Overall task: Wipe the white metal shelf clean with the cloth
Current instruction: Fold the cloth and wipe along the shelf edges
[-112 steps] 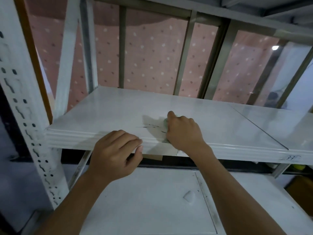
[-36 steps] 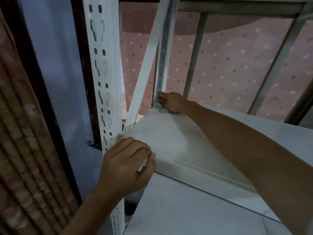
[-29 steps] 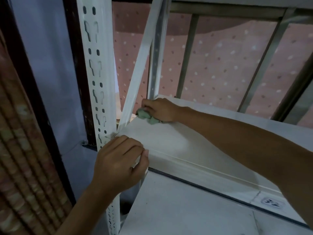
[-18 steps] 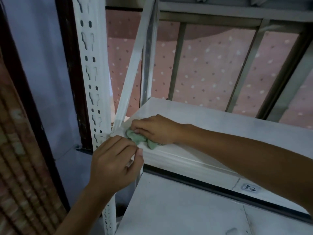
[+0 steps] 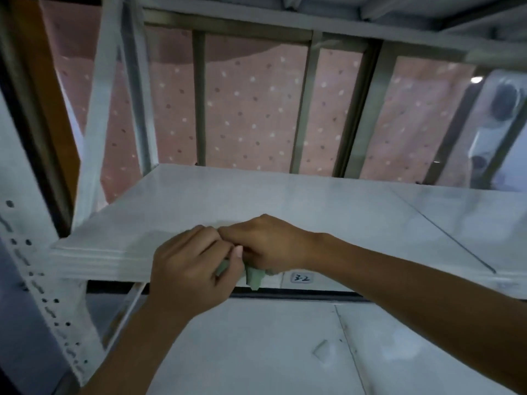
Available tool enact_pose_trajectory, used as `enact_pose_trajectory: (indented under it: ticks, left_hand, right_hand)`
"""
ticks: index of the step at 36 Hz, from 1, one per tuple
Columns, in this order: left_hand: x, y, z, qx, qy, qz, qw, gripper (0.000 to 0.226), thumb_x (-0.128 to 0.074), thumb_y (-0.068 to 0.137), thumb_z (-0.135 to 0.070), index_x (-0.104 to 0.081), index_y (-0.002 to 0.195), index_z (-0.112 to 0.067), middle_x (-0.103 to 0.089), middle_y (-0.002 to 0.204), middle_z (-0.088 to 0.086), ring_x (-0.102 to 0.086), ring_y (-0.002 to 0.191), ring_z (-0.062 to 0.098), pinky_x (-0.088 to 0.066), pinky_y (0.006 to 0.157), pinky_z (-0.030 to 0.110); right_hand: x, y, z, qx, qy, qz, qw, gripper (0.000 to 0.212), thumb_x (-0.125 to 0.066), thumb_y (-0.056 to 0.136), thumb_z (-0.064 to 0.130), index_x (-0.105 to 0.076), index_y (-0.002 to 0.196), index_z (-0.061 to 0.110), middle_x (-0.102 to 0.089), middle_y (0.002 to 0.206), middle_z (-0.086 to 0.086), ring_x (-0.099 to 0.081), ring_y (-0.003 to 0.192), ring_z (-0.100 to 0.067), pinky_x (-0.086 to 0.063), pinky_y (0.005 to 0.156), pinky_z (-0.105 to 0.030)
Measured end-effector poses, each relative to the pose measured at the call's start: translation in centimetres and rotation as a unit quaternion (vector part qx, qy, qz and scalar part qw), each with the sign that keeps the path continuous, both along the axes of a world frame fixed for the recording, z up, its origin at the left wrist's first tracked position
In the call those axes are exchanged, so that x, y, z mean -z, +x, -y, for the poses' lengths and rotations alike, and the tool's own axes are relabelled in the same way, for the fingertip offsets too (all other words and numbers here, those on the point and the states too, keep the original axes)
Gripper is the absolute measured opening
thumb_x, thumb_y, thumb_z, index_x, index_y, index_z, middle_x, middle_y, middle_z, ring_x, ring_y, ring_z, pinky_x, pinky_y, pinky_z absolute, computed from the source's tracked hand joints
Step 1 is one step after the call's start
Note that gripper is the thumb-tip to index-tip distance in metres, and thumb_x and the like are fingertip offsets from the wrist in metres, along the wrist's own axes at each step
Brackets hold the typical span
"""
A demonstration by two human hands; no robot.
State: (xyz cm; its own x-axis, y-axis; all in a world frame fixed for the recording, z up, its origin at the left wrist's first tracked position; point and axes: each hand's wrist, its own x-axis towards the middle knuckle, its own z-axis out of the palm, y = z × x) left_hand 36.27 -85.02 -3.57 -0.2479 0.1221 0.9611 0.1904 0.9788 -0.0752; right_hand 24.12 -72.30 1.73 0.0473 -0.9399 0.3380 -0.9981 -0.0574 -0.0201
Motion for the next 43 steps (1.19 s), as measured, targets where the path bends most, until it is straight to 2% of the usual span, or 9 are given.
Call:
enact_pose_trajectory:
  ticks: [8,12,18,22,26,29,34,41,43]
  left_hand:
    - [-0.6,-3.9,-5.9,0.058,0.006,0.169,0.984,0.023,-0.061,0.091,-0.029,-0.076,0.083,-0.015,-0.069,0.082,-0.003,-0.062,0.065,0.014,-0.05,0.059,0.021]
    - [-1.9,-5.6,-8.4,0.071,0.072,0.3,0.949,0.017,-0.06,0.089,-0.03,-0.075,0.093,-0.023,-0.065,0.09,-0.011,-0.062,0.071,0.012,-0.056,0.064,0.034]
    - [-3.8,-8.7,-12.8,0.074,0.086,0.399,0.91,0.011,-0.07,0.089,-0.033,-0.071,0.097,-0.026,-0.06,0.097,-0.013,-0.057,0.085,0.01,-0.043,0.074,0.025]
    - [-4.2,-11.0,-16.1,0.084,0.102,0.43,0.893,0.016,-0.074,0.087,-0.039,-0.069,0.094,-0.025,-0.059,0.086,-0.012,-0.056,0.082,0.012,-0.039,0.063,0.022]
    - [-4.3,-12.7,-19.3,0.095,0.113,0.44,0.886,0.018,-0.073,0.088,-0.037,-0.065,0.096,-0.023,-0.066,0.09,-0.006,-0.061,0.087,0.018,-0.051,0.074,0.035]
    - [-4.5,-13.9,-21.2,0.1,0.122,0.441,0.884,0.022,-0.078,0.084,-0.037,-0.062,0.092,-0.024,-0.064,0.085,-0.006,-0.059,0.082,0.017,-0.045,0.067,0.03]
    - [-4.8,-15.5,-25.2,0.084,0.148,0.431,0.886,0.023,-0.085,0.077,-0.037,-0.066,0.084,-0.025,-0.063,0.075,-0.01,-0.058,0.073,0.013,-0.043,0.061,0.027]
    - [-5.4,-17.5,-29.1,0.042,0.189,0.471,0.861,0.039,-0.083,0.08,-0.03,-0.065,0.115,-0.028,-0.066,0.097,-0.011,-0.063,0.09,0.016,-0.056,0.084,0.039]
    - [-5.5,-17.9,-29.5,0.035,0.175,0.48,0.859,0.033,-0.082,0.081,-0.027,-0.07,0.112,-0.024,-0.067,0.097,-0.009,-0.063,0.089,0.016,-0.056,0.084,0.041]
  right_hand:
    - [0.2,-3.2,-7.9,0.153,0.006,-0.012,0.988,0.006,-0.05,0.092,0.012,-0.054,0.096,0.011,-0.056,0.073,0.001,-0.048,0.061,-0.02,-0.044,0.055,-0.035]
    - [0.9,-4.3,-11.5,0.218,-0.051,-0.025,0.974,0.025,-0.036,0.095,0.029,-0.054,0.093,0.012,-0.057,0.071,-0.001,-0.047,0.057,-0.025,-0.044,0.051,-0.038]
    - [1.2,-5.9,-16.9,0.249,-0.076,-0.041,0.965,0.025,-0.037,0.096,0.033,-0.053,0.09,0.015,-0.056,0.071,0.001,-0.047,0.055,-0.024,-0.046,0.048,-0.042]
    - [0.9,-7.3,-20.7,0.268,-0.066,-0.039,0.96,0.025,-0.037,0.097,0.036,-0.054,0.092,0.018,-0.058,0.07,0.002,-0.049,0.054,-0.024,-0.047,0.049,-0.043]
    - [0.3,-8.7,-23.7,0.274,-0.051,-0.046,0.959,0.023,-0.039,0.098,0.037,-0.054,0.096,0.021,-0.06,0.076,0.002,-0.053,0.059,-0.024,-0.049,0.054,-0.043]
    - [0.1,-9.8,-25.9,0.263,-0.049,-0.062,0.962,0.026,-0.04,0.098,0.036,-0.059,0.101,0.018,-0.061,0.079,0.002,-0.055,0.061,-0.024,-0.048,0.054,-0.041]
    - [0.3,-12.3,-29.6,0.264,-0.051,-0.115,0.956,0.023,-0.046,0.1,0.034,-0.047,0.119,0.021,-0.064,0.076,0.0,-0.049,0.053,-0.025,-0.044,0.047,-0.034]
    - [-0.1,-14.7,-33.4,0.271,-0.099,-0.048,0.956,0.025,-0.04,0.099,0.041,-0.052,0.112,0.023,-0.064,0.092,0.004,-0.059,0.069,-0.027,-0.047,0.058,-0.035]
    - [-0.2,-14.7,-34.5,0.275,-0.109,-0.031,0.955,0.033,-0.033,0.098,0.051,-0.054,0.105,0.026,-0.06,0.089,0.008,-0.059,0.071,-0.022,-0.049,0.059,-0.034]
